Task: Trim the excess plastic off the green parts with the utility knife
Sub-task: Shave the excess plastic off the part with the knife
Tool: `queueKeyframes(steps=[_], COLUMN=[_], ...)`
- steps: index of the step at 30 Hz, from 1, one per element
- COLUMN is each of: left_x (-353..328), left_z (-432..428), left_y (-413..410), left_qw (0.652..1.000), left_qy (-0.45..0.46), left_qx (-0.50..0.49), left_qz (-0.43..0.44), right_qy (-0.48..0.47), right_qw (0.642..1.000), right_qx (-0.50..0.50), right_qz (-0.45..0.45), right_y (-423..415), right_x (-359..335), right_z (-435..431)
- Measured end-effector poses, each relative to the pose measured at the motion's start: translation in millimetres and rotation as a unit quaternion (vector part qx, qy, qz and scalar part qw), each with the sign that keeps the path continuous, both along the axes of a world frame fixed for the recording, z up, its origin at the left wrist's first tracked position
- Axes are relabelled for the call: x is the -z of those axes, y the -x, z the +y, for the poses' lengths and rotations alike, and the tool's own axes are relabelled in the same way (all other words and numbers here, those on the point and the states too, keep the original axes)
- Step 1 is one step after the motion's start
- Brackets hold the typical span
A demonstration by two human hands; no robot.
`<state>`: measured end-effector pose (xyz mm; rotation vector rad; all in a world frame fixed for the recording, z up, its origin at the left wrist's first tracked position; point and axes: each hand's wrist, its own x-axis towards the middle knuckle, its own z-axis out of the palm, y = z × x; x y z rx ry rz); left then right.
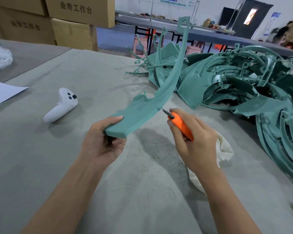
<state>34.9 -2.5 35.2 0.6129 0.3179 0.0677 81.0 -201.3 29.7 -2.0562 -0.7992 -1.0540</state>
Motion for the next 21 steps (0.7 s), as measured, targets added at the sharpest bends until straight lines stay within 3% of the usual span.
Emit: queueKeyframes(steps=[4,9,17,21], left_x=[-1.6,-2.9,-2.9,-2.5], left_z=[-2.1,-2.3,-2.8,-1.2], left_y=[0.4,0.7,0.2,0.6], left_qw=[0.999,0.998,0.999,0.999], left_qy=[-0.039,-0.061,-0.027,-0.034], left_qx=[0.004,0.003,-0.02,-0.028], left_qz=[0.01,0.012,-0.012,-0.004], right_qy=[-0.09,-0.078,-0.02,-0.056], right_qw=[0.994,0.993,1.0,0.998], right_qx=[0.055,0.081,-0.023,-0.029], right_qz=[0.01,0.022,0.001,0.022], right_y=[-9.1,-13.1,3.6,5.7], right_x=[-9.9,-9.4,7.1,2.5], right_z=[-7.5,-8.2,13.0,14.6])
